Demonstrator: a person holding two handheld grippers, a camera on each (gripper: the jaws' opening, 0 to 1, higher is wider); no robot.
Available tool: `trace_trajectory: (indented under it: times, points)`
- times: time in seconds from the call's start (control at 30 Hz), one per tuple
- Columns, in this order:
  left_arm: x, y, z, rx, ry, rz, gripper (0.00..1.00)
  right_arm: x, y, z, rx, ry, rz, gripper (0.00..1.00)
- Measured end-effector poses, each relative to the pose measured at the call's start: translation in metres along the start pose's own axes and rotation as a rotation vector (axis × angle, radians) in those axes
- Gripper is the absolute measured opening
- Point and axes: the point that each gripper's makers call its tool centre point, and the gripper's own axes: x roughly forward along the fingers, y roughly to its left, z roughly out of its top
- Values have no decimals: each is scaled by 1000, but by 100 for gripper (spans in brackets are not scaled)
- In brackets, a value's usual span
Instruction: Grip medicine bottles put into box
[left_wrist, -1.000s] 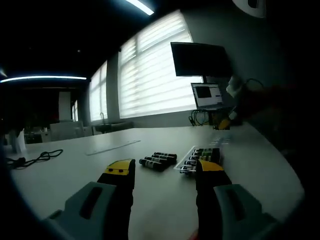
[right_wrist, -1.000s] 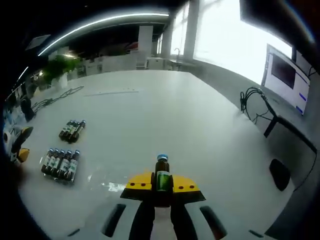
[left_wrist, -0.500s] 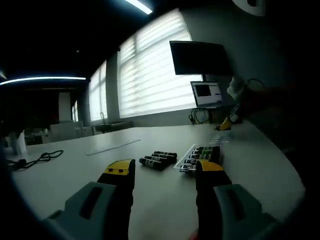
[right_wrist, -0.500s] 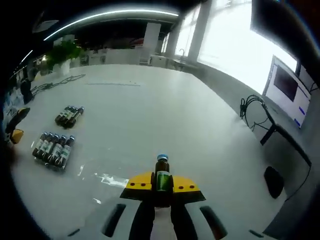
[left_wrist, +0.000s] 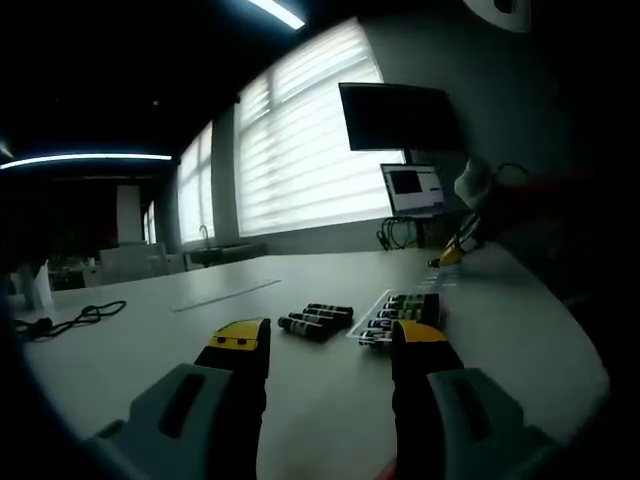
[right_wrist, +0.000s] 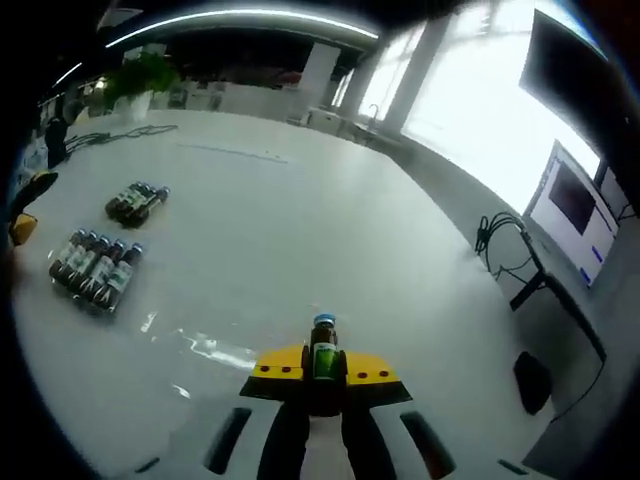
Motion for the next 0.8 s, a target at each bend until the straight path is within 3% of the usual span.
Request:
trace_trajectory:
  times: [0.17,0.33,0.8]
  points:
    - [0,0,0,1,0,0,42,-4,-2,6,21,-22,1,4]
    - [0,-1,0,1,0,0,42,-9,-11,12,107,-49,11,2]
    - [0,0,-1,6,4,5,42,2,-11,-2,147,-21,32,0]
